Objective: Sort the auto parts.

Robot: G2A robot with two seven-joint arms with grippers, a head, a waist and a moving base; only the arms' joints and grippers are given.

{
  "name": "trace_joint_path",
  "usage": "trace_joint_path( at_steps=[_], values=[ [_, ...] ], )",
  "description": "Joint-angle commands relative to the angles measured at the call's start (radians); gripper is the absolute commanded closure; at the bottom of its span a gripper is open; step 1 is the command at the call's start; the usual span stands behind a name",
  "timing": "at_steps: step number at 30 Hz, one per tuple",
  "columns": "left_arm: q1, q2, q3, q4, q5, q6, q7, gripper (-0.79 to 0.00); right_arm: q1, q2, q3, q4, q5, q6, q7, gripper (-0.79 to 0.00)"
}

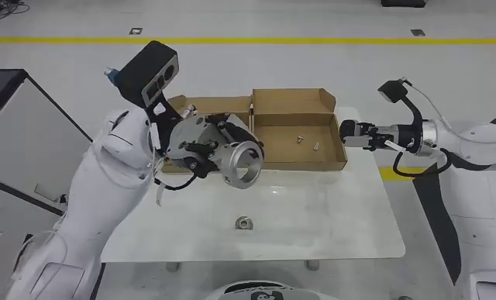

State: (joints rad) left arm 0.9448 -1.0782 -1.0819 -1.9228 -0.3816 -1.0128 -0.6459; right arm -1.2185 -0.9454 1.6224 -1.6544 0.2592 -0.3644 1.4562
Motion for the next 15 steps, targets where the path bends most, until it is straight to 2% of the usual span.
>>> trace_joint_path(
  at_steps=[1,7,15],
  values=[
    [0.008,-0.003,0.000,-0.005,-0.048,0.000,0.022,0.000,0.000,0.000,0.000,0.000,0.000,0.000,0.000,-0.785],
    [0.035,-0.020,-0.017,-0.019,-0.227,0.000,0.044,0.000,0.000,0.000,0.000,0.000,0.000,0.000,0.000,-0.785],
    [0.068,-0.064,-0.051,0.005,-0.498,0.000,-0.040,0.000,0.000,0.000,0.000,0.000,0.000,0.000,0.000,-0.785]
  ],
)
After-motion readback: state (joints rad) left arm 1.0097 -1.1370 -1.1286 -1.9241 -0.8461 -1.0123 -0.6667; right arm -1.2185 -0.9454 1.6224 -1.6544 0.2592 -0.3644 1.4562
